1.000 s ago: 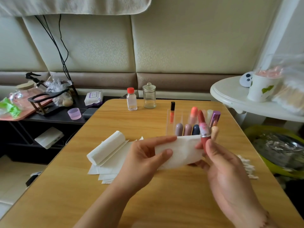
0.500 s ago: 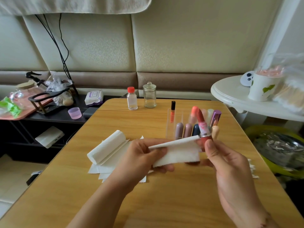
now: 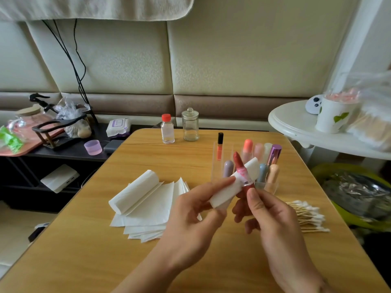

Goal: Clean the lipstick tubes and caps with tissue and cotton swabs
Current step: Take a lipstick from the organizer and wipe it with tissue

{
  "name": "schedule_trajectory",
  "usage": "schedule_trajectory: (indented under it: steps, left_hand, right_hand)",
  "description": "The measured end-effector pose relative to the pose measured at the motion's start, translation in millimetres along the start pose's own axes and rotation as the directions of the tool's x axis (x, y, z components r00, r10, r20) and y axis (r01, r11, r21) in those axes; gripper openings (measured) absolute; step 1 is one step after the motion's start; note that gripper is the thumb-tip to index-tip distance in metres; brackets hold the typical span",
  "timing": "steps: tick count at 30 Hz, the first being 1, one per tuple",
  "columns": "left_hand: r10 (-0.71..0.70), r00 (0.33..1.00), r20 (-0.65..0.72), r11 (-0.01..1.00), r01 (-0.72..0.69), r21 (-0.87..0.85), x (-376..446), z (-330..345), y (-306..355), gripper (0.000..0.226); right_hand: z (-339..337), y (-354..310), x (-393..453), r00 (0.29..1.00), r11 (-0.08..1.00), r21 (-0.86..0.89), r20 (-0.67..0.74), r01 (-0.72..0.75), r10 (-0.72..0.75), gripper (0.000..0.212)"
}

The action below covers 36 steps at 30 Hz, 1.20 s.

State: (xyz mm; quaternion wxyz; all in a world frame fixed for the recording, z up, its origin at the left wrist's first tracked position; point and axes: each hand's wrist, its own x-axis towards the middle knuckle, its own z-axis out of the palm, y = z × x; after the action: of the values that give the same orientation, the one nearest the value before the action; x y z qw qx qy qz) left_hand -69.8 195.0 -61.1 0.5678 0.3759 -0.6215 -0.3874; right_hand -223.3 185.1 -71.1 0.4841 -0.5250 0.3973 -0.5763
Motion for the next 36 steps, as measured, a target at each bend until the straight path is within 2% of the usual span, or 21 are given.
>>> schedule_trajectory:
  steps: [2,4,6,8,12,16,19,21,22,25,28,30,32,33,34,36]
  left_hand:
    - [-0.028,0.999,0.020,0.991,0.030,-0.130,1,-2,2,0.036]
    - [-0.089,0.996,-0.019,0.974,0.083,-0.213,4,-2,0,0.032]
    - [-0.189,0.981,-0.043,0.940,0.168,-0.295,8,-2,-3,0.037]
    - [-0.254,0.967,0.010,0.893,0.238,-0.381,10,-2,-4,0.042]
    - [-0.230,0.966,0.117,0.829,0.257,-0.497,9,0,2,0.022]
    - [-0.210,0.972,0.106,0.845,0.235,-0.479,8,6,-3,0.026]
    - [-0.188,0.977,0.105,0.857,0.215,-0.468,7,6,-6,0.028]
    - [-0.192,0.974,0.118,0.839,0.225,-0.496,6,6,-7,0.033]
    - [-0.191,0.972,0.135,0.822,0.234,-0.520,6,6,-7,0.035]
    - [-0.169,0.969,0.180,0.786,0.243,-0.568,6,8,-9,0.041]
    - [-0.188,0.960,0.208,0.770,0.276,-0.576,5,7,-10,0.044]
    - [-0.187,0.952,0.241,0.737,0.298,-0.607,4,5,-8,0.043]
    - [-0.174,0.953,0.248,0.711,0.296,-0.638,3,5,-7,0.045]
    - [-0.171,0.956,0.237,0.711,0.286,-0.642,4,6,-8,0.048]
    - [-0.170,0.962,0.216,0.717,0.271,-0.642,4,6,-8,0.052]
    - [-0.169,0.972,0.161,0.728,0.233,-0.645,6,7,-9,0.057]
  right_hand:
    - [1,0,0,1.000,1.000,0.000,-0.001,-0.008,0.008,0.048]
    - [1,1,1,1.000,1.000,-0.010,0.013,-0.011,0.012,0.037]
    - [3,2,0,0.999,0.998,-0.056,0.039,0.024,-0.022,0.034]
    - [4,3,-2,0.997,0.996,-0.071,0.051,0.055,-0.051,0.036]
    - [5,4,-6,0.985,0.968,-0.188,0.093,0.164,-0.149,0.029]
    - [8,2,-8,0.972,0.942,-0.245,0.117,0.229,-0.206,0.021]
    - [7,2,-8,0.964,0.920,-0.297,0.148,0.257,-0.221,0.030]
    - [6,2,-8,0.964,0.918,-0.307,0.162,0.251,-0.209,0.045]
    - [6,2,-8,0.966,0.923,-0.303,0.170,0.237,-0.193,0.049]
    - [5,-1,-7,0.967,0.960,-0.221,0.227,0.170,-0.119,0.044]
    - [8,-4,-7,0.934,0.993,0.056,0.347,-0.105,0.079,0.053]
    - [10,-5,-6,0.874,0.919,0.243,0.454,-0.310,0.175,0.056]
    - [11,-7,-7,0.815,0.830,0.322,0.525,-0.456,0.245,0.057]
    - [12,-7,-7,0.806,0.817,0.313,0.523,-0.484,0.277,0.056]
    - [11,-6,-7,0.832,0.853,0.268,0.475,-0.448,0.288,0.054]
    - [11,-2,-9,0.941,0.973,0.083,0.283,-0.214,0.183,0.052]
